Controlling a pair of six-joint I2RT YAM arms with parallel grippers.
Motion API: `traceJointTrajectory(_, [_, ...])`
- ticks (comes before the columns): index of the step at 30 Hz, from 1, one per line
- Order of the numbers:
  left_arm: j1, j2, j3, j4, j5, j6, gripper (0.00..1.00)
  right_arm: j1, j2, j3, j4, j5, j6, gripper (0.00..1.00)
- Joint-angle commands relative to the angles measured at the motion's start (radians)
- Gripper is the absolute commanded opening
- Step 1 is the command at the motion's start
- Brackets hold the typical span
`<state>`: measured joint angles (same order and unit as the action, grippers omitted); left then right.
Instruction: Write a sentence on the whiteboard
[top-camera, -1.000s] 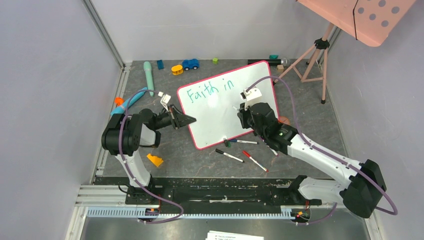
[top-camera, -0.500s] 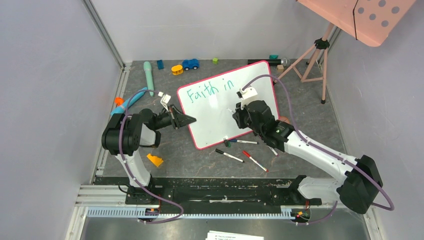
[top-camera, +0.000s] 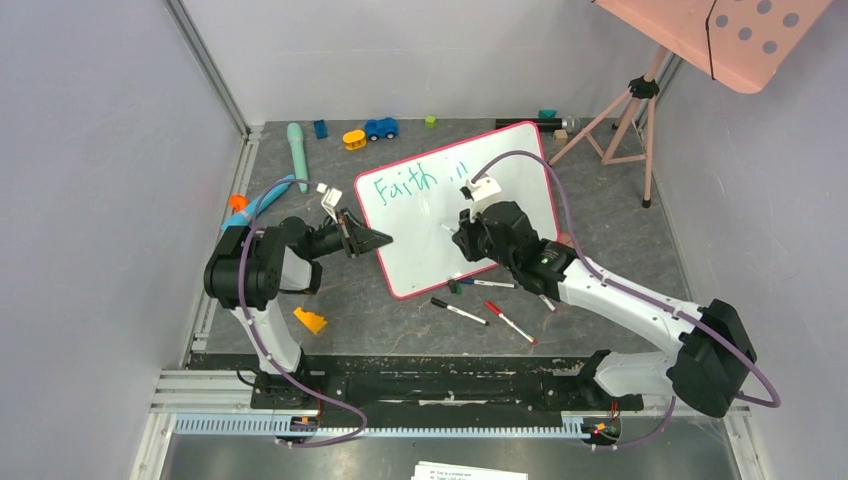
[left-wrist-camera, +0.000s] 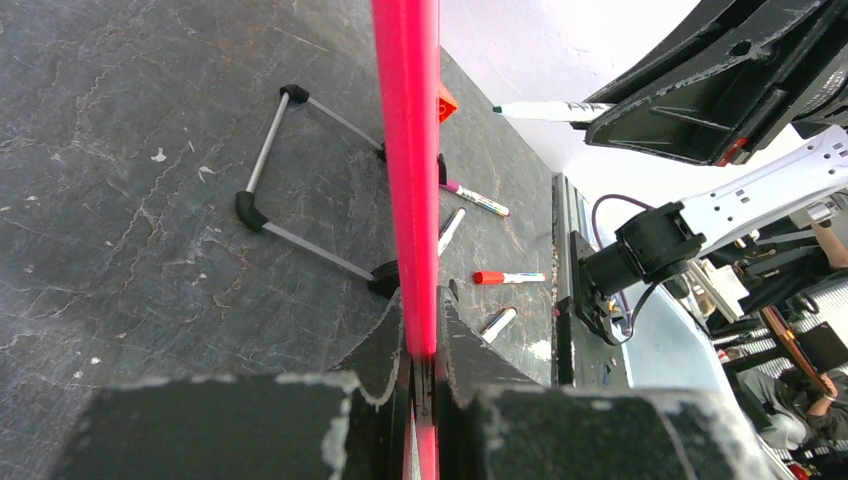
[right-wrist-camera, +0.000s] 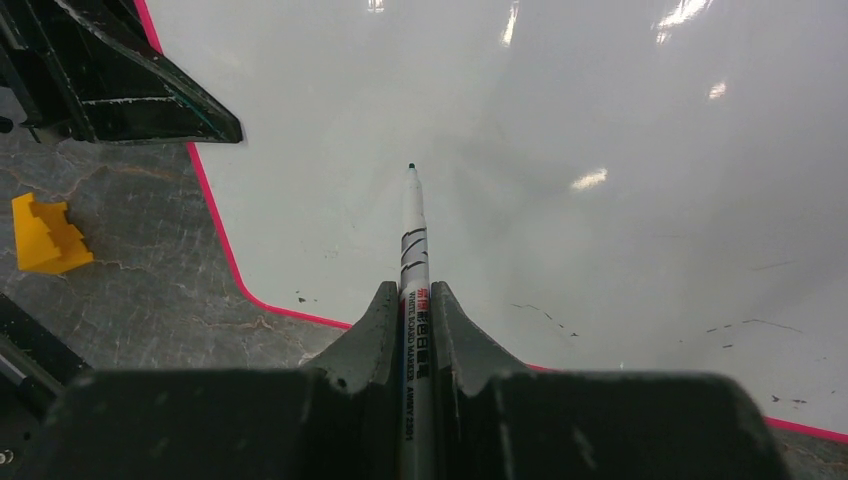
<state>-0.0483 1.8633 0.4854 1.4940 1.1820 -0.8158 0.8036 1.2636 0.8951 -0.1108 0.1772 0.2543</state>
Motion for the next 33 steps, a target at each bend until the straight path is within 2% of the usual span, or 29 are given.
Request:
traceJointTrajectory(1, [-0.027, 0.031, 0.0, 0.064, 0.102, 0.117, 0.02, 0.007, 0.014, 0.063, 0.052, -0.006, -0.006, 0.0])
traceJointTrajectory(20, [-0.027, 0.038, 0.013, 0.063, 0.122, 0.114, 0.05, 0.014, 0.033, 0.095, 0.065, 0.015, -0.021, 0.0])
traceJointTrajectory(33, [-0.028, 0.038, 0.012, 0.063, 0.123, 0.113, 0.06, 0.014, 0.044, 0.136, 0.035, 0.082, -0.083, 0.0])
